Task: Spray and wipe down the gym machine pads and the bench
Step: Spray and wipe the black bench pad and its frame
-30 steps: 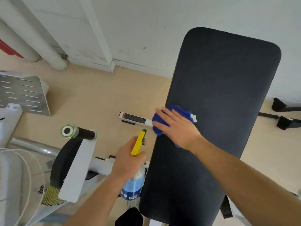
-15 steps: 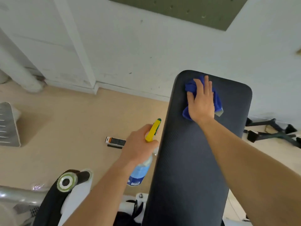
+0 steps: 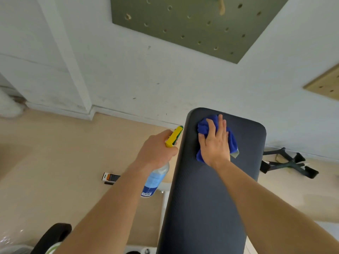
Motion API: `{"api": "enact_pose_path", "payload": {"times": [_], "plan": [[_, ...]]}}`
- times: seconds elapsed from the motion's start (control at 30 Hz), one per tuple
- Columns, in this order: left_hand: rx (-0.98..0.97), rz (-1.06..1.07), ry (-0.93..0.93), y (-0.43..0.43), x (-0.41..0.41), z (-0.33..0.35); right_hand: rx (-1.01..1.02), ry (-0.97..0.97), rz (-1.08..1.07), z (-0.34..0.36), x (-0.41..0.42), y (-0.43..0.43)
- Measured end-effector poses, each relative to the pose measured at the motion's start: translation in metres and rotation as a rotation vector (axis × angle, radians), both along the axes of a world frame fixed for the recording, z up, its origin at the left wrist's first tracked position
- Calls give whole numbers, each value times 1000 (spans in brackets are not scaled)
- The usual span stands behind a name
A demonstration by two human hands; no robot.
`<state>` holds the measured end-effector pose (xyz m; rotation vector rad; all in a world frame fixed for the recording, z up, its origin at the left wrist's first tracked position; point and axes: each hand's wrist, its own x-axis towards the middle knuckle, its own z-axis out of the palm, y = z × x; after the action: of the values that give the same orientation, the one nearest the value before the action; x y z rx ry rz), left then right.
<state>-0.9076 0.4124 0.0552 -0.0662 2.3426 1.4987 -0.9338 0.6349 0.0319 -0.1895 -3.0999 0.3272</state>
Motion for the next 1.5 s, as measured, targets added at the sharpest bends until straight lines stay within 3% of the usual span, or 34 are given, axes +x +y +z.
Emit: {"api": "enact_pose_path", "payload": {"times": [0.17, 0.43, 0.57, 0.77, 0.93, 1.13, 1.27, 1.37, 1.5], "plan": [[-95, -6, -15, -1, 1, -11, -10, 15, 2, 0, 0, 0], [-147, -87, -93, -10, 72, -47, -102, 35, 13, 10, 0, -3], [-141, -101, -179, -12, 110, -64, -35, 87, 114, 26, -28, -12], [-102, 28, -140, -25, 131, -69, 93, 182, 246, 31, -53, -28], [-44, 168, -88, -30, 125, -65, 325, 67, 654, -4, 13, -47], [-20, 246, -42, -36, 123, -60, 399, -271, 903, -70, 165, -59], [-19, 253, -25, -40, 123, -60, 486, -194, 1180, -59, 130, -48], [23, 298, -26, -37, 122, -61, 538, 11, 1051, -23, 46, -43], [84, 317, -36, -39, 128, -64, 577, 90, 816, 17, -18, -39]]}}
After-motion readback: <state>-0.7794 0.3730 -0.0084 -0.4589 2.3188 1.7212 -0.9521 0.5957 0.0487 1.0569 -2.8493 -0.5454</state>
